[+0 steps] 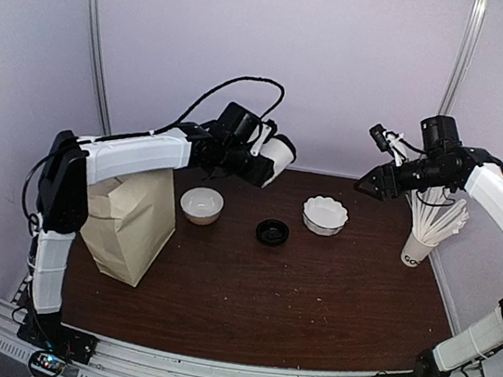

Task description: Pack the takeout coffee

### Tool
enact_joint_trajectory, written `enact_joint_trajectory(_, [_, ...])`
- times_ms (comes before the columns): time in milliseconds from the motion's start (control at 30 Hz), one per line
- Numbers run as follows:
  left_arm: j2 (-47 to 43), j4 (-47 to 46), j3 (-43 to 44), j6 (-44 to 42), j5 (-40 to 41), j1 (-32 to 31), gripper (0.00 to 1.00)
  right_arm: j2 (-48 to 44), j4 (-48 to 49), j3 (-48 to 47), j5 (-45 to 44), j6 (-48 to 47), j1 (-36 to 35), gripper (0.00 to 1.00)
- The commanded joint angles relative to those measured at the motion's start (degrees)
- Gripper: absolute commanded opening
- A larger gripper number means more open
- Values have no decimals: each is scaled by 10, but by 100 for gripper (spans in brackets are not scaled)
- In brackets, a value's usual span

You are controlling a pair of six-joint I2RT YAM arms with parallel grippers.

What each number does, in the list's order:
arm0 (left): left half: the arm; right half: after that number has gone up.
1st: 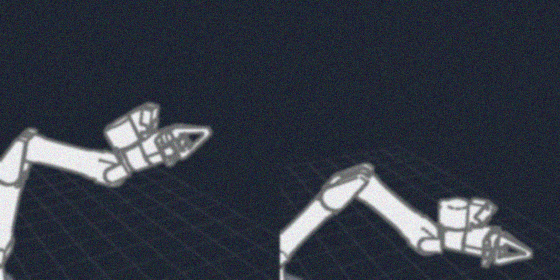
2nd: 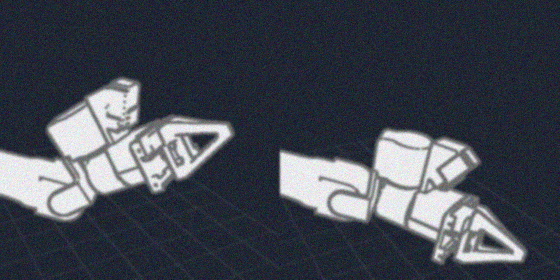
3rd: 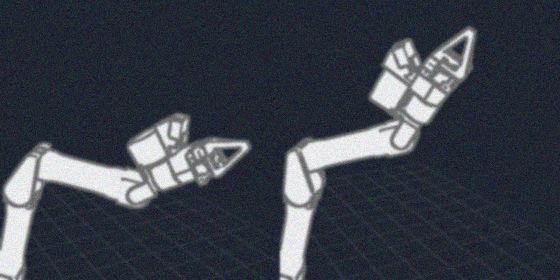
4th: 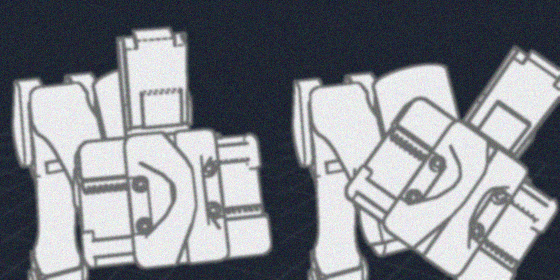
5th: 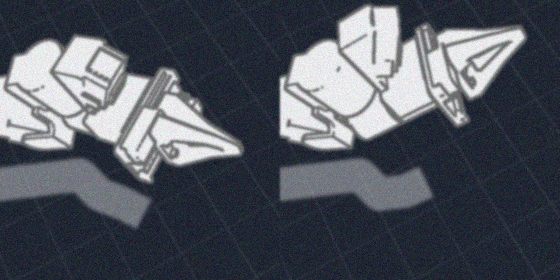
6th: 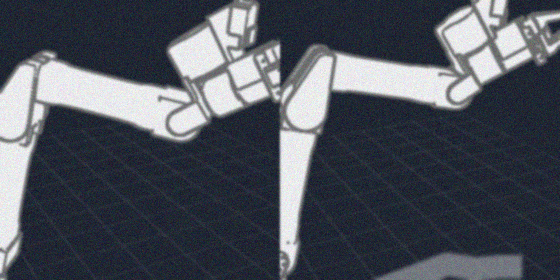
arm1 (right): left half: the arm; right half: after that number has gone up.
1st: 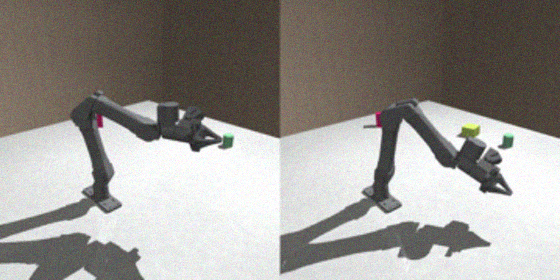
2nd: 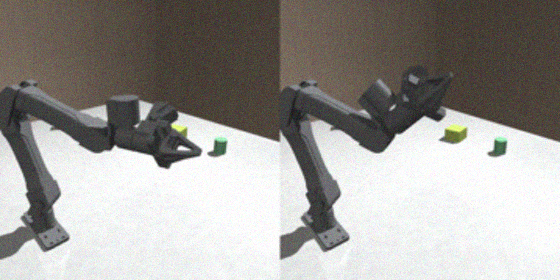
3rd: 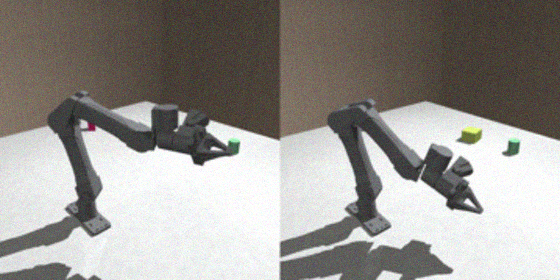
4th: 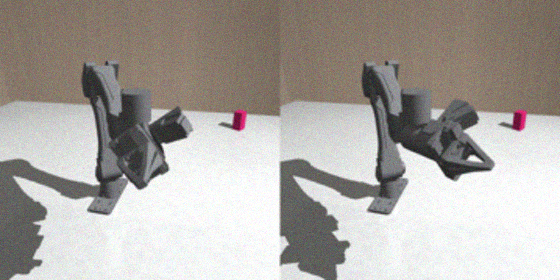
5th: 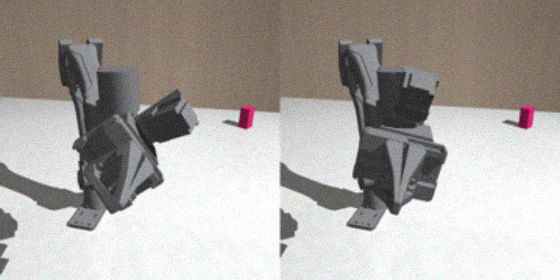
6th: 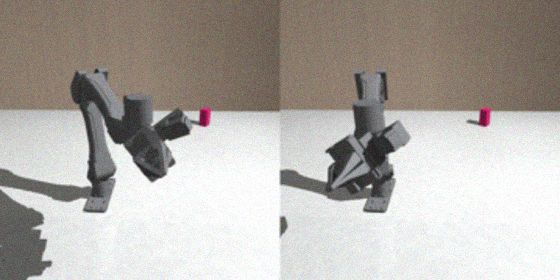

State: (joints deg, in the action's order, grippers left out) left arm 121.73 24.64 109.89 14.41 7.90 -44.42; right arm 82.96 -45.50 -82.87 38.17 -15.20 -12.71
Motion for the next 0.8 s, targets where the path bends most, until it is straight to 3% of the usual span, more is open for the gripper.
enact_joint_trajectory(0, [-101, -117, -74, -69, -100, -39, 60, -19, -36, -73, 33, -6, 11, 74])
enact_joint_trajectory(367, [-257, -228, -289, -124, -214, -103, 60, -14, -124, -134, 279, 54, 23, 83])
enact_joint_trajectory(600, [-305, -243, -356, -124, -289, -106, 61, -43, -189, -78, 324, 14, 13, 87])
enact_joint_trajectory(767, [-333, -275, -390, -120, -308, -105, 61, -52, -242, -53, 304, -38, -28, 89])
